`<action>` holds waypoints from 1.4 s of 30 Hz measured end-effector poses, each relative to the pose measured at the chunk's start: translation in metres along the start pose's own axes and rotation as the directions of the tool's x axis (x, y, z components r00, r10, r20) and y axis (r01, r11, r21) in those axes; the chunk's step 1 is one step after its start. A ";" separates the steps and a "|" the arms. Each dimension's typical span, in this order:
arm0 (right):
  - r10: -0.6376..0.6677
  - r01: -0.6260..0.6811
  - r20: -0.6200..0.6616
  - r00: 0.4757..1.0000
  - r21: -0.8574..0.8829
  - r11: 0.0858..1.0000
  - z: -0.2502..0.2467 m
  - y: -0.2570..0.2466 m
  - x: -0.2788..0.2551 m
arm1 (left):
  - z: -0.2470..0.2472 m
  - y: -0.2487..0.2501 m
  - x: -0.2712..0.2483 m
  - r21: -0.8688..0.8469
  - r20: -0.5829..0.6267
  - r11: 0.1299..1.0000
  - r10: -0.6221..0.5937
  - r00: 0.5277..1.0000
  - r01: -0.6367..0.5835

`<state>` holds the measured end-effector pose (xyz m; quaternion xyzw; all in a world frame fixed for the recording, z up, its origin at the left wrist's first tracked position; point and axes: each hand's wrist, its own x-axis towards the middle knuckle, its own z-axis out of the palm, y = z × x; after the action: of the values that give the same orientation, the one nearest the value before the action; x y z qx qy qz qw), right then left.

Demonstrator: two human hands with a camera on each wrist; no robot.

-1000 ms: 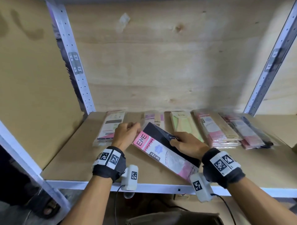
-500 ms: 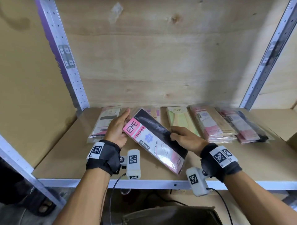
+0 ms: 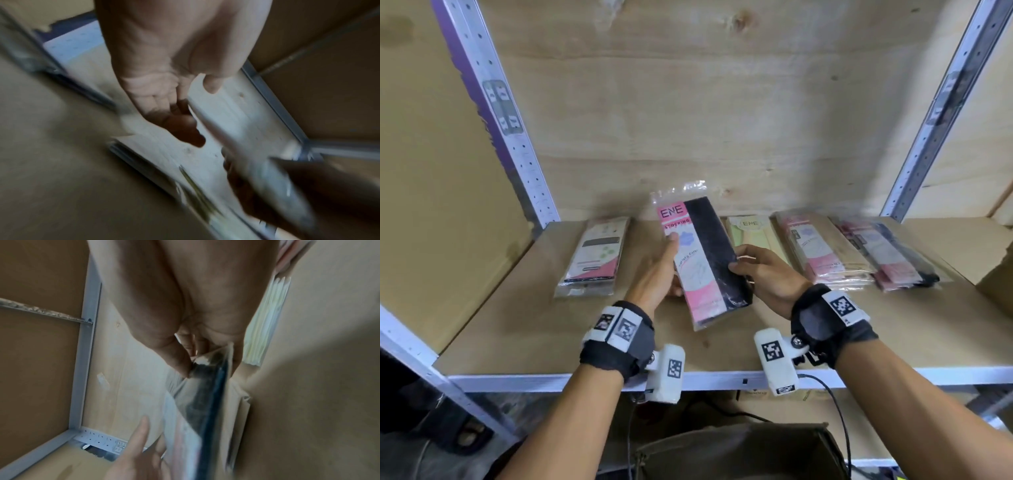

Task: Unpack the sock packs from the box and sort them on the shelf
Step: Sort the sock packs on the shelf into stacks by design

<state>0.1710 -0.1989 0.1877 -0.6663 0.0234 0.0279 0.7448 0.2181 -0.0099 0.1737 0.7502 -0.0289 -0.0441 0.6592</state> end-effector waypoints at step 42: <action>-0.063 -0.033 -0.136 0.989 -0.609 0.792 0.023 0.003 0.088 | -0.039 0.008 0.047 0.199 0.136 0.979 0.016 0.991 -0.043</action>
<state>0.2583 -0.1746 0.1808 -0.8710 0.0636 -0.0220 0.4867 0.2686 0.0226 0.1854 0.8079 -0.0884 -0.0811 0.5770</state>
